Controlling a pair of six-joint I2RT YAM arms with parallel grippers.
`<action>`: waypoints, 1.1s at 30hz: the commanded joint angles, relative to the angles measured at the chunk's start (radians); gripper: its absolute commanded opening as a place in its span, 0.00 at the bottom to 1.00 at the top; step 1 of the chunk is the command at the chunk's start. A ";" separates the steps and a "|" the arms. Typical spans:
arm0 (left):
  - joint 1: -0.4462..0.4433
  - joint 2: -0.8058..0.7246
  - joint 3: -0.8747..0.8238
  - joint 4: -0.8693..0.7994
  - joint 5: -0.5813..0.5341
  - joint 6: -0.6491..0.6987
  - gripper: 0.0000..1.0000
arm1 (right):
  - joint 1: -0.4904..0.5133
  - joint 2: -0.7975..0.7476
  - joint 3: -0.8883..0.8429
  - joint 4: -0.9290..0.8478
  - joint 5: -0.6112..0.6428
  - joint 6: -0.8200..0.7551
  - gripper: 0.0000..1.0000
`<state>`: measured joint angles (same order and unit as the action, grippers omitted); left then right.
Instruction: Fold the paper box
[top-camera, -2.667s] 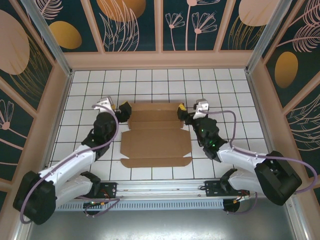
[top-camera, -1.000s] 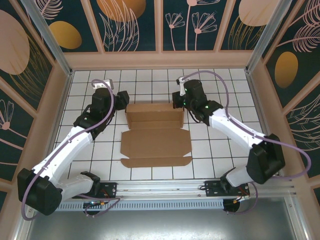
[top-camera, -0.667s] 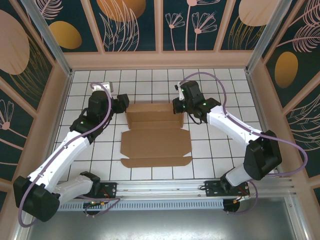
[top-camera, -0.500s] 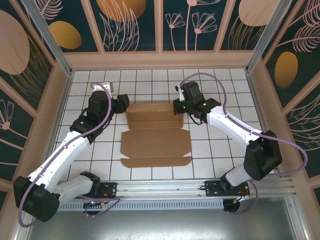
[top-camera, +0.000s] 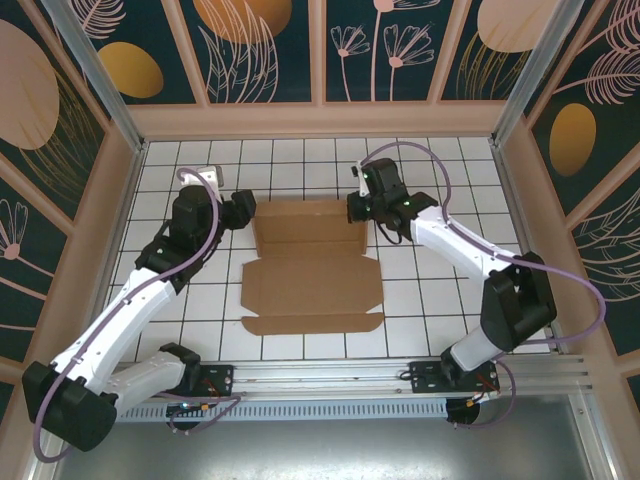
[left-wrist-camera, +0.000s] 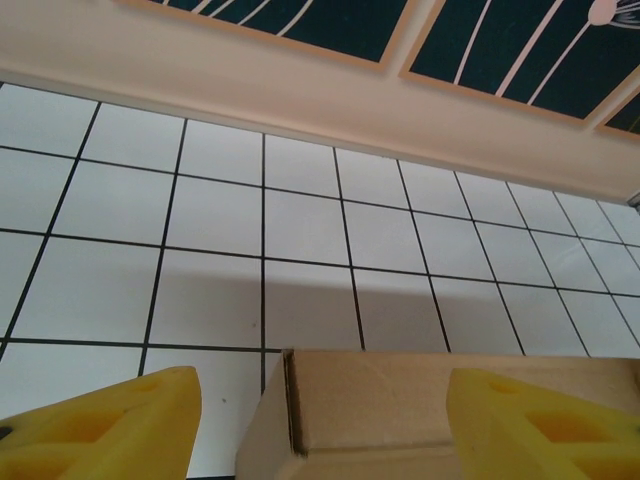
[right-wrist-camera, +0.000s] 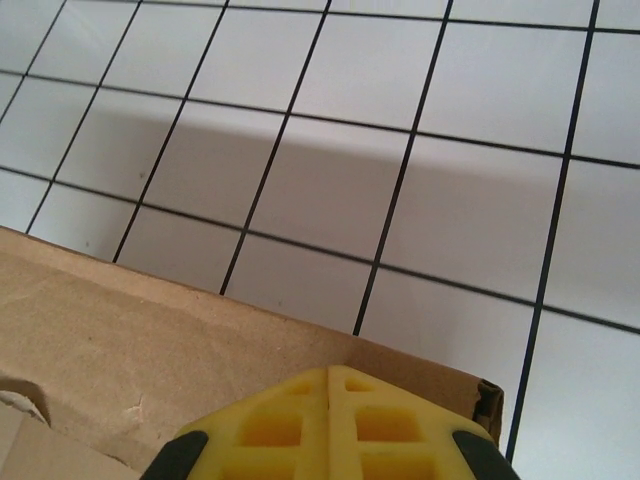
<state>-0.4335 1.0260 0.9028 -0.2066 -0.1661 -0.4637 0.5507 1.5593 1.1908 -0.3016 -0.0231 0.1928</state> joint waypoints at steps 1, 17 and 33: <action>0.004 -0.028 0.011 0.028 -0.032 0.002 0.66 | -0.075 0.085 0.017 -0.043 -0.034 0.035 0.00; 0.005 -0.253 -0.021 0.097 -0.304 0.033 0.71 | -0.184 0.188 -0.098 0.064 -0.147 0.268 0.23; 0.005 -0.260 -0.088 0.151 -0.305 0.046 0.72 | -0.154 0.384 0.152 0.015 -0.314 -0.025 0.72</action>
<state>-0.4335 0.7795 0.8307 -0.0978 -0.4549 -0.4435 0.3805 1.8477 1.2648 -0.1940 -0.2531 0.2821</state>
